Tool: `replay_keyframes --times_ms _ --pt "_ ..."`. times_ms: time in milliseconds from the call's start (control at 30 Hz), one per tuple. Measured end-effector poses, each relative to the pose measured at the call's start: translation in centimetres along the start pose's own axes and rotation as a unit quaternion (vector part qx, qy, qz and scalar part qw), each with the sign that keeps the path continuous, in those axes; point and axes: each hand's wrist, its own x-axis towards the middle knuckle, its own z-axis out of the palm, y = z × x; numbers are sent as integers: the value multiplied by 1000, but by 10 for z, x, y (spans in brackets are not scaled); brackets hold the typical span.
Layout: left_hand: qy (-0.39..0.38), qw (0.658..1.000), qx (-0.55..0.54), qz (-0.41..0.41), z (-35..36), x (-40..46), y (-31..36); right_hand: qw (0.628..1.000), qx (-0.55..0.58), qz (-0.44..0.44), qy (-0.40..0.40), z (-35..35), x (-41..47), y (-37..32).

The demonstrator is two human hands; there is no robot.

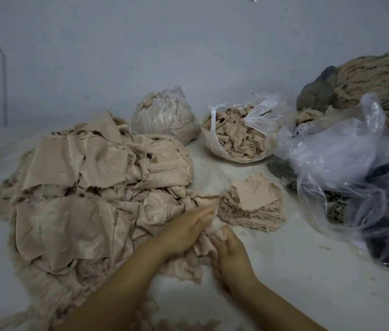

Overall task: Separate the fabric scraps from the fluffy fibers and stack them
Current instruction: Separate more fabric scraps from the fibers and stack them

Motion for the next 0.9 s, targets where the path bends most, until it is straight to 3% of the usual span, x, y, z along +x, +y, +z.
replay_keyframes --times_ms 100,200,367,433,533,667,800,900 --pt "-84 989 117 -23 21 -4 -21 997 12 -24 70 -11 -1 3" --pt "-82 976 200 -18 28 -7 -30 992 -1 -28 124 -29 -5 10" --pt "-39 976 209 -53 32 -10 -31 988 3 -22 154 -35 -15 16" --pt "44 989 140 -35 31 -13 -32 983 19 -17 183 -42 -15 16" --pt "120 990 -28 -71 28 -19 -26 989 -12 4 146 -50 -11 16" --pt "150 985 -77 -28 31 -28 -7 997 -22 4 79 -39 7 -8" --pt "85 958 -268 -60 36 -26 18 998 2 -7 64 -16 23 -19" --pt "146 955 -237 -98 43 -25 9 990 108 11 88 -6 29 -9"
